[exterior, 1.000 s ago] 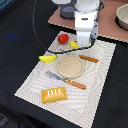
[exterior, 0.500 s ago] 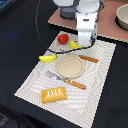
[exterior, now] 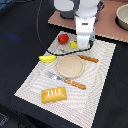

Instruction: Interact with the objects in diverse but meaningful ways.

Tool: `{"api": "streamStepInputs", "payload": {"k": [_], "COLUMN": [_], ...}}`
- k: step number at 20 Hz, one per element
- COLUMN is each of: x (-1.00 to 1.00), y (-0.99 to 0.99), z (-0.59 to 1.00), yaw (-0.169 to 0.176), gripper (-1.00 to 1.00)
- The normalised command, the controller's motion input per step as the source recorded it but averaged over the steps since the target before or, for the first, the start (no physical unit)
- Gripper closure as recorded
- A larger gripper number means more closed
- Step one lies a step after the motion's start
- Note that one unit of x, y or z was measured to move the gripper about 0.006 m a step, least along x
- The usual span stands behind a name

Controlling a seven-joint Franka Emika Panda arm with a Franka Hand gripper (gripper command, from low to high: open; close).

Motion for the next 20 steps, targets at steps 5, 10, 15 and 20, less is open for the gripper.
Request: {"api": "streamStepInputs", "payload": {"k": [5, 10, 15, 20], "x": [-0.01, 0.00, 0.00, 0.00], "y": [0.04, 0.09, 0.08, 0.07], "z": [-0.25, -0.26, -0.29, -0.28], "yaw": [0.028, 0.043, 0.044, 0.044], "gripper": [1.00, 1.00, 1.00, 1.00]}}
